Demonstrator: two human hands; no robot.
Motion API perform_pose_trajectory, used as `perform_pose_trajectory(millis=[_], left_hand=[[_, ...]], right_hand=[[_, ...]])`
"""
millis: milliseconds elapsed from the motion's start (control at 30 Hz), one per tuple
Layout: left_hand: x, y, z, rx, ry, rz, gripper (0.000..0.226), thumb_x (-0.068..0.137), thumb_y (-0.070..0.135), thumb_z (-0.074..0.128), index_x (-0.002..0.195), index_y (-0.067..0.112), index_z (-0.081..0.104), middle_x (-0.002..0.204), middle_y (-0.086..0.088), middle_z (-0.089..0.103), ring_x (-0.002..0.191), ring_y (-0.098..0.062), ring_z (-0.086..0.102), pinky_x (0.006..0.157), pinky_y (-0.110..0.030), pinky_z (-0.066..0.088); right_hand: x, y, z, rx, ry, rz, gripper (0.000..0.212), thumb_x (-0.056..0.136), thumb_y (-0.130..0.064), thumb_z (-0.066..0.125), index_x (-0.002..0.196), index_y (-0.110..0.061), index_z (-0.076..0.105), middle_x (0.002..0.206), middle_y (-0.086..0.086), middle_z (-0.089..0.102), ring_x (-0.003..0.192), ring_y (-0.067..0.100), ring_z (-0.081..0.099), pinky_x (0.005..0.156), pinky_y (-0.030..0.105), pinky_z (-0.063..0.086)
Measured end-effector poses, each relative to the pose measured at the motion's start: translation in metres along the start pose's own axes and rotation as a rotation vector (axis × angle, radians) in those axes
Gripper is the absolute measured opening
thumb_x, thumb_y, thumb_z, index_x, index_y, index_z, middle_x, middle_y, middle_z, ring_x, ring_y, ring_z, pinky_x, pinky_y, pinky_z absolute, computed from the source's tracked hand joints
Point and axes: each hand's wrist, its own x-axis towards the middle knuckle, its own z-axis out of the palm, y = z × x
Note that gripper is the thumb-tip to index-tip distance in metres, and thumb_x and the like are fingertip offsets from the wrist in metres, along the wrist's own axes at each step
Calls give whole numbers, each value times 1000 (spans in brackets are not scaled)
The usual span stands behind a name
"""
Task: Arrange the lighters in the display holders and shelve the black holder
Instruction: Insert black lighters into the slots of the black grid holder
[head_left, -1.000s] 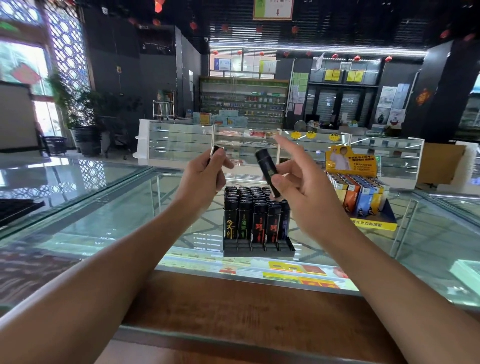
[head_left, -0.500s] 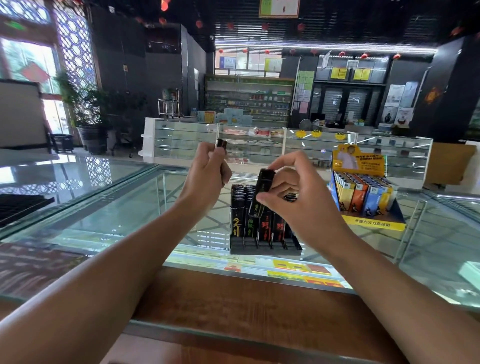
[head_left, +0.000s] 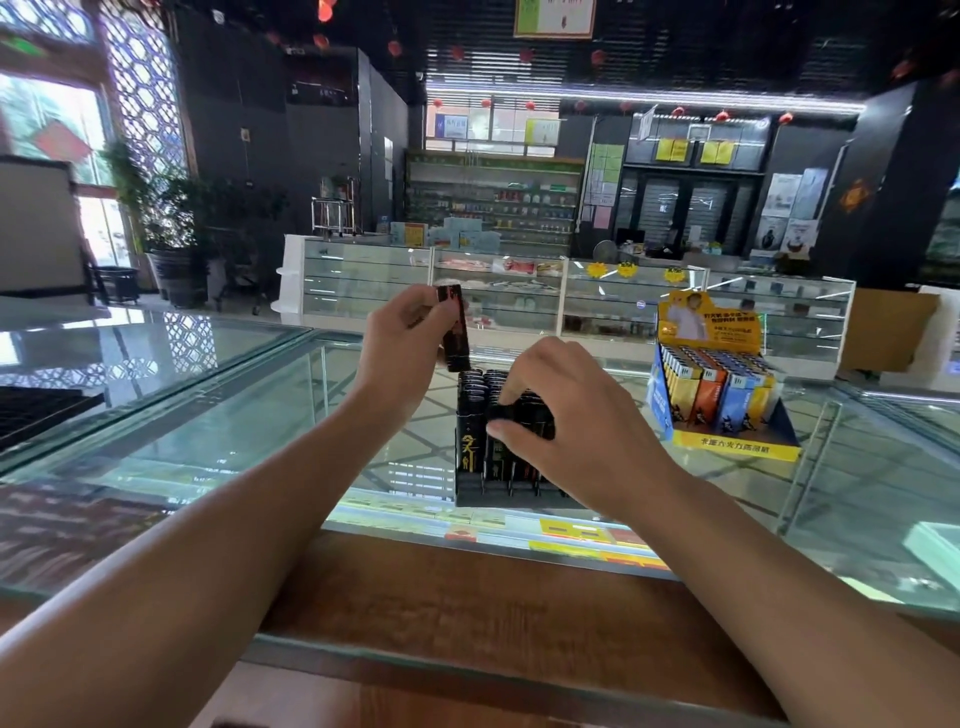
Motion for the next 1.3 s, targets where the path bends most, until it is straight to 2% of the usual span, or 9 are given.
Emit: perform_pose_trajectory(millis=[167,400,600,767,867,967,1033,1133,1300], left_hand=[[-3,5,-1,-239,-76,-26,24,98,-4,61,121,1,63,79,-6,72,67,-16,67,60,-27,56],[-7,13,-3,-409,-208,-73,27,80,-2,76,99,5,57,85,-15,75,72,-24,73,65,-24,61],[-5,8,-3,-143,-307,36,21,77,10,85,87,16,68,80,-6,74,73,-24,66,76,-40,55],[-5,5,-2,-149,-343,59,9,85,13,78,89,13,70,83,-16,72,72,-25,62,70,-33,54],[-6,2,-1,140,-325,215,5,97,17,69,99,12,71,94,-11,74,81,-17,65,75,-29,53],[-7,3,-3,645,-169,617,14,102,21,61,111,20,71,106,13,69,91,0,61,83,-22,46],[-7,4,-5,895,-49,729,21,98,18,63,117,21,71,114,9,70,101,-5,61,88,-27,43],[-5,-1,-7,1126,-19,620,34,94,16,67,127,22,68,127,0,70,114,-18,63,99,-41,47],[-4,-8,-13,1290,-74,490,49,87,1,66,133,19,65,125,-6,71,112,-22,64,100,-42,48]], right_hand=[[0,-2,-3,195,104,149,18,99,-40,68,109,-29,58,105,-17,60,104,9,57,90,40,50],[5,-3,-8,501,299,316,23,96,-24,76,113,-21,61,93,-13,71,91,3,67,79,16,52],[6,8,-17,662,416,355,25,93,-11,78,113,-22,69,101,-8,74,98,13,72,86,48,63],[6,8,-17,681,409,326,25,91,-9,80,111,-23,74,97,-8,76,95,14,72,87,46,63],[6,8,-17,730,428,317,13,93,-11,79,103,-13,72,92,-3,75,92,16,73,78,42,65],[4,8,-23,786,489,304,10,95,-11,76,100,-6,69,90,7,76,87,23,76,69,35,65],[4,11,-28,773,519,290,9,96,-12,76,100,-7,70,87,5,77,81,23,76,65,32,63],[2,18,-33,692,424,265,7,94,-14,78,99,-11,74,84,0,76,72,19,72,62,31,61],[-3,27,-30,416,65,178,12,87,-30,83,95,-24,76,84,-12,73,80,8,69,71,26,57]])
